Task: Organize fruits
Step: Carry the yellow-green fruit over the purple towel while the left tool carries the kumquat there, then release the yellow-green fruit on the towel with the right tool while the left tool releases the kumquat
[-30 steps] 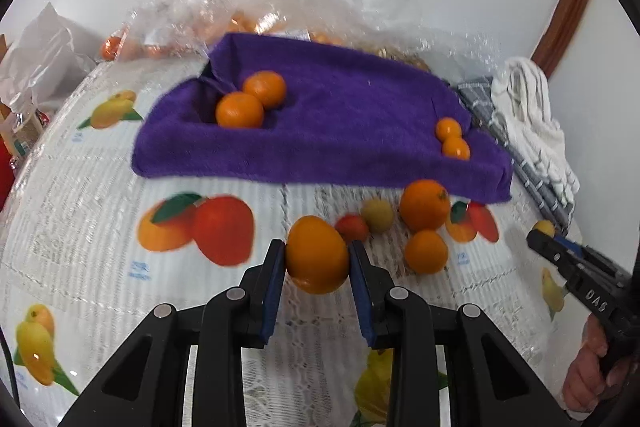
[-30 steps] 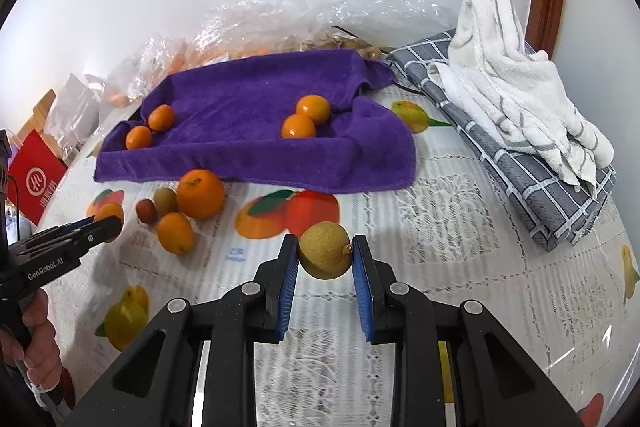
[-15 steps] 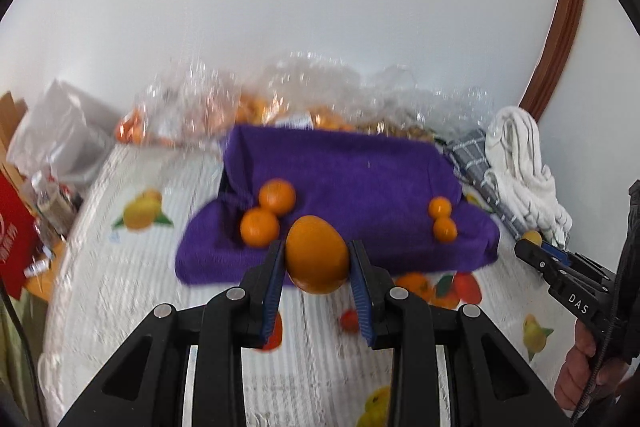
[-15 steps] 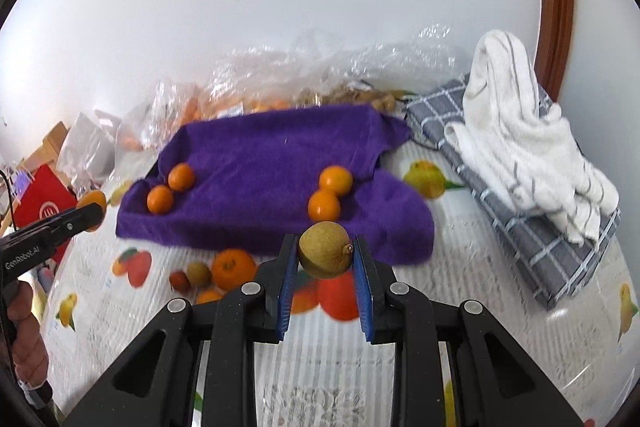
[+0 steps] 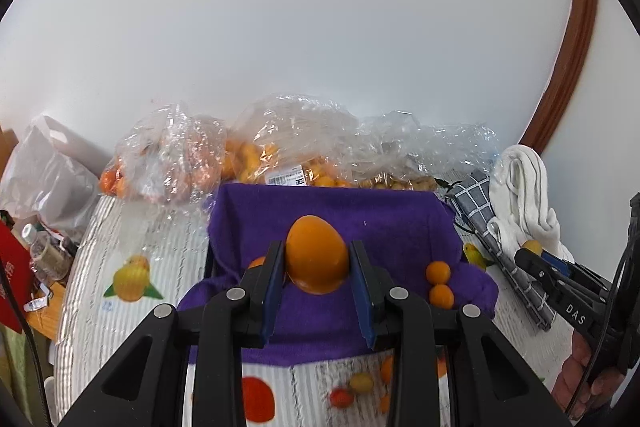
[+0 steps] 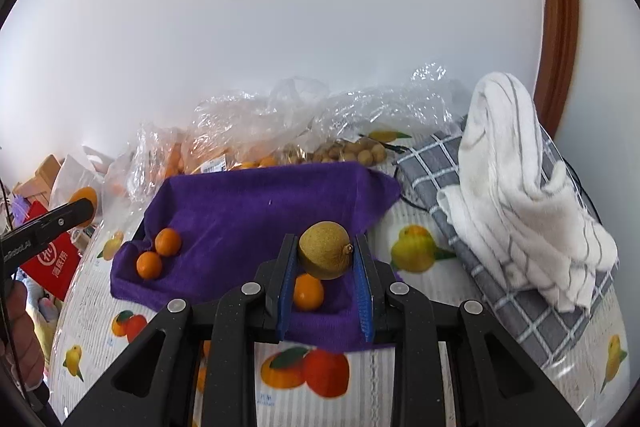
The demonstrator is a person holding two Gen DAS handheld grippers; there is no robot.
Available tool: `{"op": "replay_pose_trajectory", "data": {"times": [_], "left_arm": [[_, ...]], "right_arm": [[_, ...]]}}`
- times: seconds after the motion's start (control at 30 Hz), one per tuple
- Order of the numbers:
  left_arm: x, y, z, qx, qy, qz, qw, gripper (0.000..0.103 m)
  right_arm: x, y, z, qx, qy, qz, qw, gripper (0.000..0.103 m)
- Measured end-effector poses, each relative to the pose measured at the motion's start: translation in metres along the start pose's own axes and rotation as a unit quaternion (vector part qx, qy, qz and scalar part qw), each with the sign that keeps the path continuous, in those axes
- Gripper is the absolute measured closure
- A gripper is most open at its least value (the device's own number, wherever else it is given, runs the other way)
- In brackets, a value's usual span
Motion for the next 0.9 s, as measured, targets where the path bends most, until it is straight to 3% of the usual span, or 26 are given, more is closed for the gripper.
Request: {"op": "replay_pose_trajectory", "data": {"times": [0.33, 0.9], "left_arm": [[-0.021, -0.007, 0.04, -0.029, 0.007, -0.005, 0.9995, 0.073], [-0.066, 0.004, 0.08, -0.069, -0.022, -0.034, 0.9968, 0.073]], "right_arm": [[-0.018, -0.005, 0.04, -0.016, 0.005, -0.012, 1.0, 0.076], [-0.033, 0.009, 0.095, -0.05, 0.007, -0.026, 0.998, 0.076]]}}
Point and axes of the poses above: each gripper's, at about its wrist camera, not at the fingertips, and z roughly the way its jaws point, x to its right, y to its underside, the point moved 4 cm from there along z, roughly the way its jaws point, and after that the axes turned 15 degrees about y, right-handed, at the moved point
